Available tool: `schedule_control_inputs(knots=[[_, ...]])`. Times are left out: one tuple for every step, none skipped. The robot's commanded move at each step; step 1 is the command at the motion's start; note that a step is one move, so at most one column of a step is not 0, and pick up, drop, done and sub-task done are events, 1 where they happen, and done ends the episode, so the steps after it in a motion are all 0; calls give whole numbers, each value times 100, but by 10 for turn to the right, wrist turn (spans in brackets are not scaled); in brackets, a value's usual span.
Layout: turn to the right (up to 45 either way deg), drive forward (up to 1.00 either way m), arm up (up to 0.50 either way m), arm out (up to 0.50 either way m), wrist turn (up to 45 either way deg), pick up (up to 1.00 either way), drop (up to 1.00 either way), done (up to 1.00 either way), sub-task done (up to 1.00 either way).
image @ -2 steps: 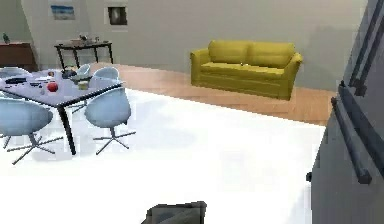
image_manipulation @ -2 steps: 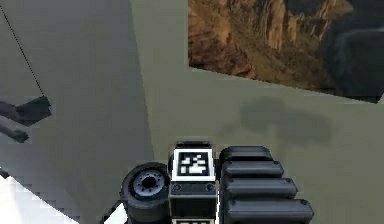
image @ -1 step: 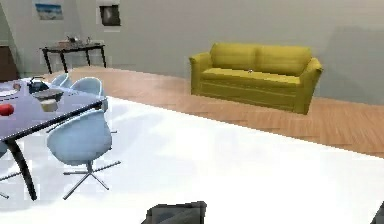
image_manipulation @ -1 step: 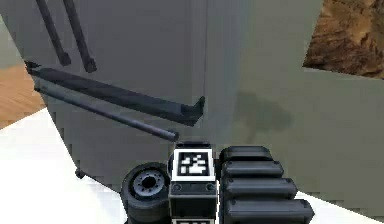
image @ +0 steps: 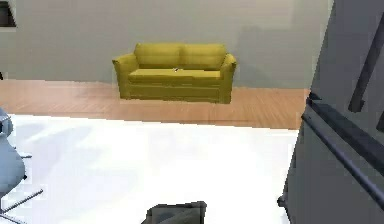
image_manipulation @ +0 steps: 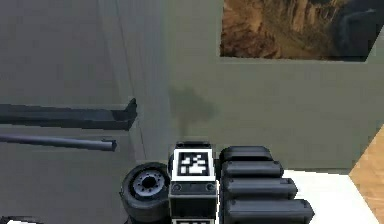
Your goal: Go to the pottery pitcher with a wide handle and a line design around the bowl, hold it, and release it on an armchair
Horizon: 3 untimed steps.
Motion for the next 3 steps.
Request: schedule_control_inputs(knots=[[0,5,0,0,0,0,0,0,0],[60,0,0,0,0,0,0,0,0],[0,100,0,0,0,0,0,0,0]])
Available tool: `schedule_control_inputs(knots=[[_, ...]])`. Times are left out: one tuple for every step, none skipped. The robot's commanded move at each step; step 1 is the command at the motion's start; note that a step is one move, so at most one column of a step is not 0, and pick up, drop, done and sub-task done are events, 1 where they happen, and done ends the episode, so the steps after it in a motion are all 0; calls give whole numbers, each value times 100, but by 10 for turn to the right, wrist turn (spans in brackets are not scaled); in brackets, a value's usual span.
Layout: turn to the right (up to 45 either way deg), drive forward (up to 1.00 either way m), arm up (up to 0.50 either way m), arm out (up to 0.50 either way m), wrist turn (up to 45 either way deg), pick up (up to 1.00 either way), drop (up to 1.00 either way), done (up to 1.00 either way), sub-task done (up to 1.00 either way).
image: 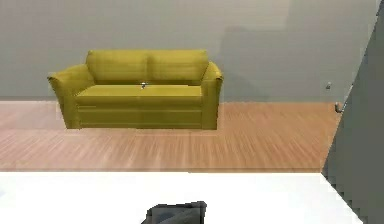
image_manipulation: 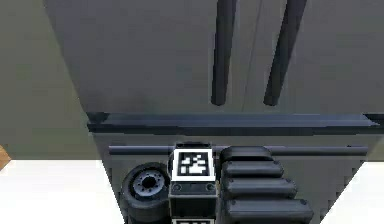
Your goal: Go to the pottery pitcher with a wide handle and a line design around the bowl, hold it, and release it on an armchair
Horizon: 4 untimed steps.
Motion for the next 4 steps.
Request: schedule_control_inputs(knots=[[0,65,0,0,0,0,0,0,0],[330,0,0,0,0,0,0,0,0],[30,0,0,0,0,0,0,0,0],[0,100,0,0,0,0,0,0,0]])
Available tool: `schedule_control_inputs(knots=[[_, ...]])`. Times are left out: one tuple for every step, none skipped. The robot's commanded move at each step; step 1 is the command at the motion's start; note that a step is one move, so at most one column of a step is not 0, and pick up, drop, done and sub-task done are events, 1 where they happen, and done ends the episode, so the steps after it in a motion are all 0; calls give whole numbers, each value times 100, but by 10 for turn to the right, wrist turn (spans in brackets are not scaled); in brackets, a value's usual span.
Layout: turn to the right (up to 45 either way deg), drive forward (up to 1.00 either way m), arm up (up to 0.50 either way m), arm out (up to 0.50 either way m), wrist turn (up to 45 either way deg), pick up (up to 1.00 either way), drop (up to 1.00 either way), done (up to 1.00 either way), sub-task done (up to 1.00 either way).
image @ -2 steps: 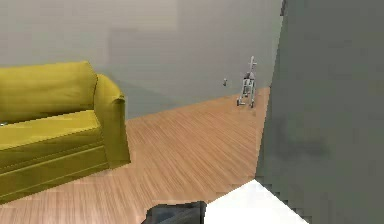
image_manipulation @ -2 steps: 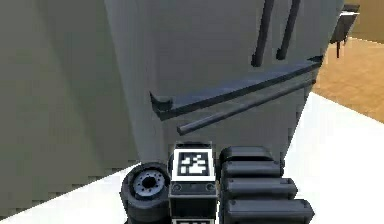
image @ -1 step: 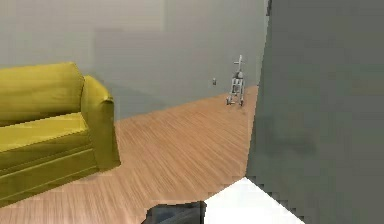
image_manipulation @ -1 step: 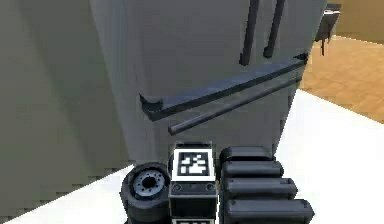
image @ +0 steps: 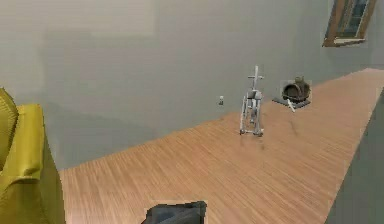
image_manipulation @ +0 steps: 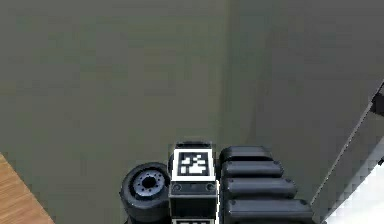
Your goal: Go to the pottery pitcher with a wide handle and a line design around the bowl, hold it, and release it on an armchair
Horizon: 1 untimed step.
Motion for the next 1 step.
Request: schedule_control_inputs(knots=[[0,60,0,0,0,0,0,0,0]])
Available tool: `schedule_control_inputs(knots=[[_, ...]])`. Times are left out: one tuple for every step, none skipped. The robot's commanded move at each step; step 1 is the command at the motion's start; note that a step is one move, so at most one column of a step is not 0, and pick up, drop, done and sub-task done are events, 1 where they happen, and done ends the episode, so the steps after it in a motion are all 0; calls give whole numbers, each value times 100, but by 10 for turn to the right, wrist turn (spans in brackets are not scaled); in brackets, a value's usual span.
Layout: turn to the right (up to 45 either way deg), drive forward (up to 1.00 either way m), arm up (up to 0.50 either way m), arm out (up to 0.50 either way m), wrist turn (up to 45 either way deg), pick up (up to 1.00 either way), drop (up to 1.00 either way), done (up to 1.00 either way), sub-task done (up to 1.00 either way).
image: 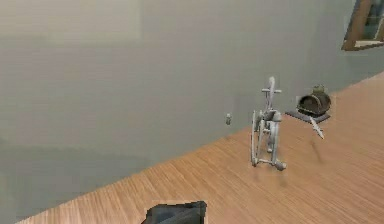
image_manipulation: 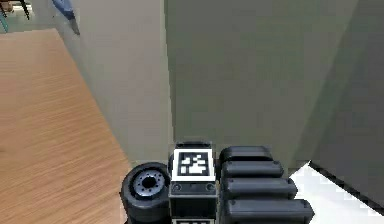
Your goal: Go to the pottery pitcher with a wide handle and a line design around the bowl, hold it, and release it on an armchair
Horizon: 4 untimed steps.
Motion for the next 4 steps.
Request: schedule_control_inputs(knots=[[90,0,0,0,0,0,0,0,0],[0,40,0,0,0,0,0,0,0],[450,0,0,0,0,0,0,0,0],[0,100,0,0,0,0,0,0,0]])
